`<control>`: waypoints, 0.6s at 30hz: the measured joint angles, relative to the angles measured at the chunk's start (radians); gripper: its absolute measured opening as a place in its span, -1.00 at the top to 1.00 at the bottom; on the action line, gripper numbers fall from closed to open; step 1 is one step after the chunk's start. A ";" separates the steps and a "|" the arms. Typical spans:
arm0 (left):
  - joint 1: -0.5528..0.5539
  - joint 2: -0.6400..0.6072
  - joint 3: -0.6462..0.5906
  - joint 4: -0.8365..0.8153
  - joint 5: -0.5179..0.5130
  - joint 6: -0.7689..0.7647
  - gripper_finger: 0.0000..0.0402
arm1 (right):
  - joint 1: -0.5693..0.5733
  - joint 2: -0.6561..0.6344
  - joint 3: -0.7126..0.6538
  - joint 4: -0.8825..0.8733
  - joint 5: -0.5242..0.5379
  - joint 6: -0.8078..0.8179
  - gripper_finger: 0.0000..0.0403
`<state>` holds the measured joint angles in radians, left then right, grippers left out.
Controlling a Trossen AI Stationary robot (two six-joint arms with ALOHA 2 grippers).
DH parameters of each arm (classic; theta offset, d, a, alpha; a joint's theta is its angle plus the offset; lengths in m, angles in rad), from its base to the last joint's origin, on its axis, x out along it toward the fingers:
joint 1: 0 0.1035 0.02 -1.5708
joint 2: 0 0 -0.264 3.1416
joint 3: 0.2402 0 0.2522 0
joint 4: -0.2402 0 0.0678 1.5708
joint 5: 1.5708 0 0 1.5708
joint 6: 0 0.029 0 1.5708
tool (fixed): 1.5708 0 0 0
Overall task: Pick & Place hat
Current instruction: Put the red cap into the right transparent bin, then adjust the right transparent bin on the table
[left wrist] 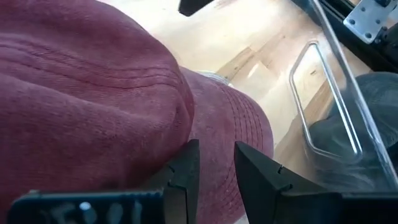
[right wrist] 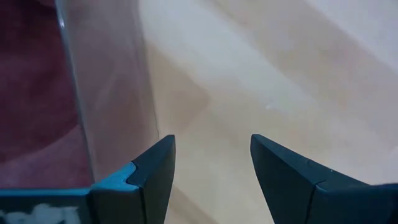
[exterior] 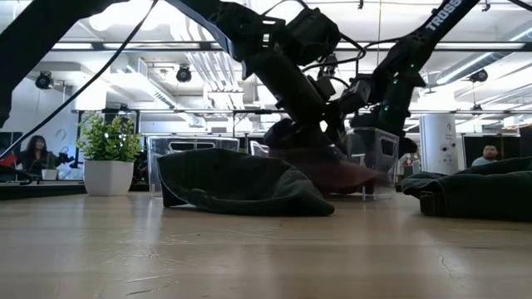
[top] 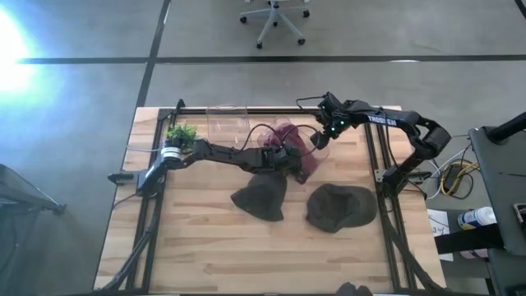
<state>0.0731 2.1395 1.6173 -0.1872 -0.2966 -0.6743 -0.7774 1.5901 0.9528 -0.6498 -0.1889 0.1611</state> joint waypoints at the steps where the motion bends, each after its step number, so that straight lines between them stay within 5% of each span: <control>1: 0.000 -0.001 0.000 -0.009 0.001 0.000 0.52 | 0.003 -0.009 -0.010 0.003 -0.004 0.006 -0.02; 11: 0.000 -0.003 0.047 -0.098 0.118 0.044 0.52 | 0.038 -0.185 -0.117 0.000 -0.027 0.077 -0.02; 18: -0.030 -0.082 0.206 -0.284 -0.218 0.101 0.52 | 0.048 -0.366 -0.185 0.019 0.082 0.119 -0.02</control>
<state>0.0429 2.0577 1.8233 -0.4710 -0.5146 -0.5735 -0.7291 1.2241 0.7677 -0.6308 -0.1067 0.2802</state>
